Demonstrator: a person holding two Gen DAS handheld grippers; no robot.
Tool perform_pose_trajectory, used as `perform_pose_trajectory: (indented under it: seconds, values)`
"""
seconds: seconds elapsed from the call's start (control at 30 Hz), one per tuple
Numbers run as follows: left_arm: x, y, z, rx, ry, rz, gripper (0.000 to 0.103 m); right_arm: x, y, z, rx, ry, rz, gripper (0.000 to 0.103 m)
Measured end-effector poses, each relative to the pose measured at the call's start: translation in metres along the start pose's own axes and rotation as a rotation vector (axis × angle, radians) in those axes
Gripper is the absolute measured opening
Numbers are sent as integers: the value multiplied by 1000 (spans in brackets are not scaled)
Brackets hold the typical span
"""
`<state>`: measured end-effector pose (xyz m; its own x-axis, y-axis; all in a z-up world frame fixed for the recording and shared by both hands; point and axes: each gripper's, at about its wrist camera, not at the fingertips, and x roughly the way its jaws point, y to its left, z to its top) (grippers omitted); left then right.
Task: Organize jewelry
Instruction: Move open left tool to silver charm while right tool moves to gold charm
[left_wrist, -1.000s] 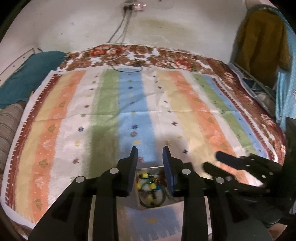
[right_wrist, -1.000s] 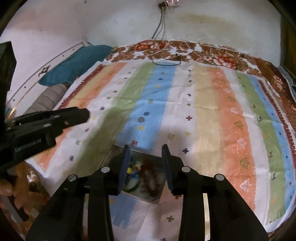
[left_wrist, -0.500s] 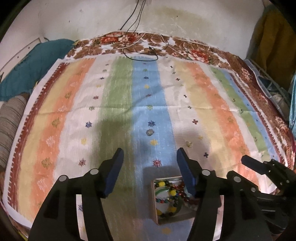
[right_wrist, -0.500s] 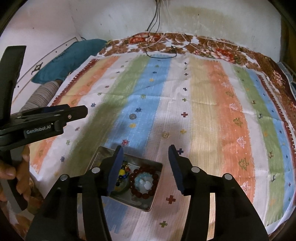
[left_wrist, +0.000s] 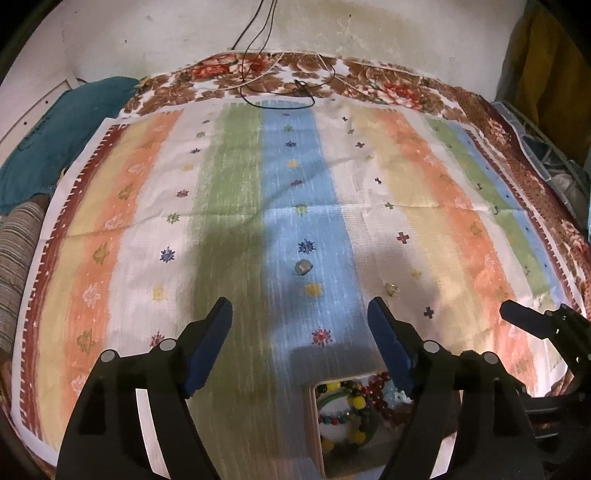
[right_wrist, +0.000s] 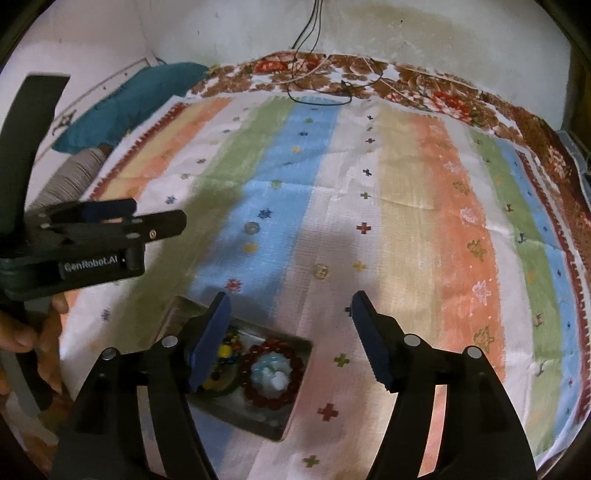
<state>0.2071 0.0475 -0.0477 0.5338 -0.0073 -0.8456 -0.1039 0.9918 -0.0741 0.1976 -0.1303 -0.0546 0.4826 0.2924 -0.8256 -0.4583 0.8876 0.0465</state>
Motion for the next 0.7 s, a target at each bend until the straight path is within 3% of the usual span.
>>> perform_pose_trajectory:
  seconds: [0.7]
  values:
    - [56, 6, 15, -11, 87, 7, 81, 48, -5, 17, -16, 96, -8, 73]
